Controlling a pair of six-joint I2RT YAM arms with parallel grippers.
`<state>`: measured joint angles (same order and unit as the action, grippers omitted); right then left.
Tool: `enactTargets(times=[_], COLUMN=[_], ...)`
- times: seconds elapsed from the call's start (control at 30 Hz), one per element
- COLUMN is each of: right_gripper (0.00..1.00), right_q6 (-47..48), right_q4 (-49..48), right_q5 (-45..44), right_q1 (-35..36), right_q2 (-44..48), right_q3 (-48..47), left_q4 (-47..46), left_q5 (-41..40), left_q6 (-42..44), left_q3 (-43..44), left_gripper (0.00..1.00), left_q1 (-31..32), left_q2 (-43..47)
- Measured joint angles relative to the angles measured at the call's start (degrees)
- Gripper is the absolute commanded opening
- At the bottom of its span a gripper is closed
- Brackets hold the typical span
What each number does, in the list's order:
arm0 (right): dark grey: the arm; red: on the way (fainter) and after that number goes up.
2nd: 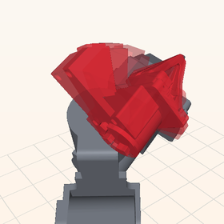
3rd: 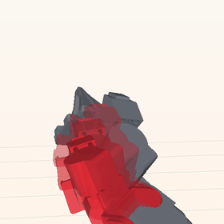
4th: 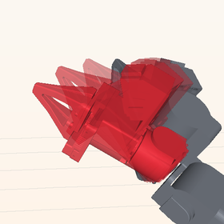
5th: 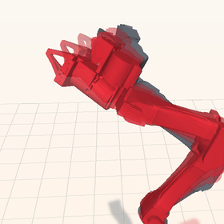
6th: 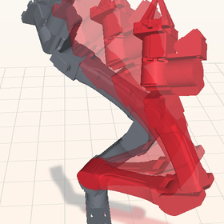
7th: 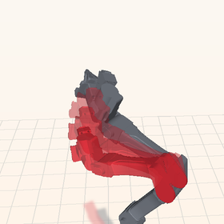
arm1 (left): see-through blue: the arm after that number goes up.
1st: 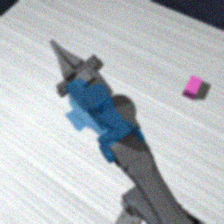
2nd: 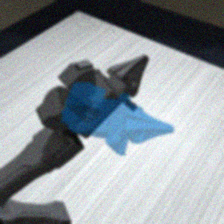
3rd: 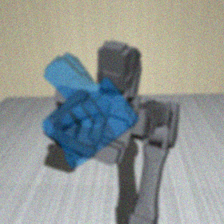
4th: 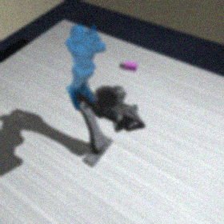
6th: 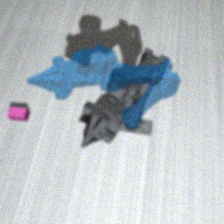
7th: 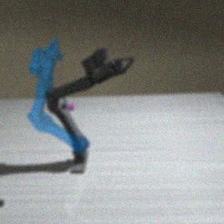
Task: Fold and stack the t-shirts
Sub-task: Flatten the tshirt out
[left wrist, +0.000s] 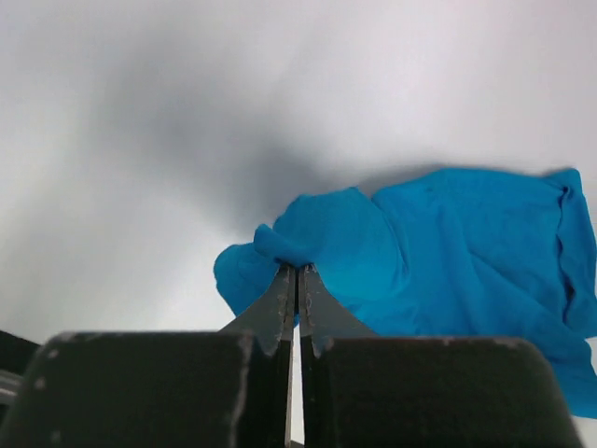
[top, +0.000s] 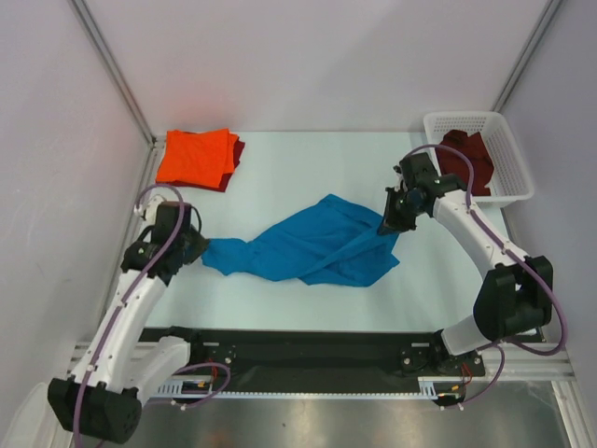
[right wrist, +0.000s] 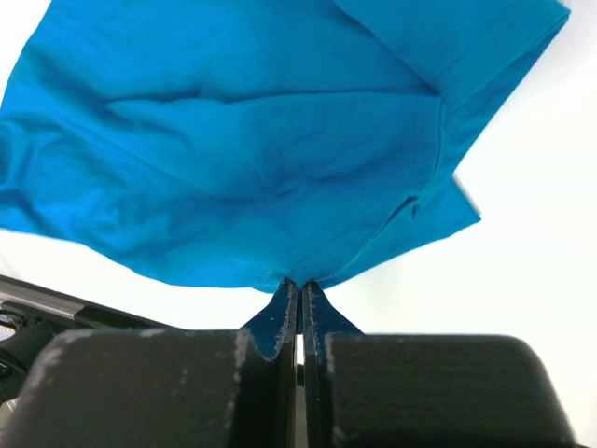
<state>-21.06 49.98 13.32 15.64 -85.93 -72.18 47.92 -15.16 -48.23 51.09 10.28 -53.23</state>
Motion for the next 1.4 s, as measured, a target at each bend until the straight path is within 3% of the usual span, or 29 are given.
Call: enactTargets(times=[0.07, 0.1, 0.13, 0.17, 0.37, 0.43, 0.53, 0.7, 0.87, 1.2, 1.33, 1.4], right_gripper=[0.00, 0.00, 0.00, 0.00, 0.00, 0.00, 0.00, 0.00, 0.00, 0.00, 0.00, 0.00], right_q6=[0.3, 0.3, 0.3, 0.4, 0.4, 0.3, 0.3, 0.3, 0.3, 0.3, 0.4, 0.4], right_q4=[0.7, 1.0, 1.3, 1.5, 2.1, 2.2, 2.3, 2.6, 2.2, 1.4, 0.9, 0.8], right_q5=[0.0, 0.1, 0.1, 0.1, 0.3, 0.3, 0.3, 0.3, 0.9, 2.9, 3.7, 3.8], right_q1=[0.0, 0.0, 0.0, 0.0, 0.0, 0.0, 0.1, 0.3, 0.3, 0.4, 0.4, 0.4], right_q2=[0.6, 0.7, 0.8, 0.8, 1.7, 2.3, 3.1, 3.7, 3.8, 4.9, 4.9, 4.9], right_q3=[0.0, 0.0, 0.0, 0.0, 0.1, 0.2, 0.2, 0.2, 0.9, 4.3, 5.2, 5.2], left_q4=[1.8, 2.2, 2.8, 3.7, 7.6, 6.2, 4.7, 1.4, -0.4, -1.8, -2.6, -2.9], left_q5=[-0.1, -0.1, -0.3, -0.3, -2.9, -2.6, -1.2, 2.4, 5.0, 5.3, 5.3, 5.3], left_q6=[-4.0, -5.7, -7.1, -8.3, -8.3, -7.2, -5.7, -5.4, -5.4, -5.3, -5.2, -5.2], left_q3=[-2.4, -4.7, -7.4, -9.9, -11.6, -10.9, -11.2, -13.6, -16.7, -19.9, -20.3, -20.3], left_gripper=[0.09, 0.59, 0.83, 1.00, 0.98, 0.84, 0.80, 0.53, 0.55, 0.46, 0.34, 0.35], left_q1=[1.4, 1.6, 1.7, 1.7, -2.1, -6.4, -13.1, -16.2, -18.0, -21.2, -21.4, -21.5], left_q2=[2.0, 2.1, 2.2, 1.8, 1.8, 2.5, 3.2, 0.6, -2.6, -5.5, -6.5, -7.3])
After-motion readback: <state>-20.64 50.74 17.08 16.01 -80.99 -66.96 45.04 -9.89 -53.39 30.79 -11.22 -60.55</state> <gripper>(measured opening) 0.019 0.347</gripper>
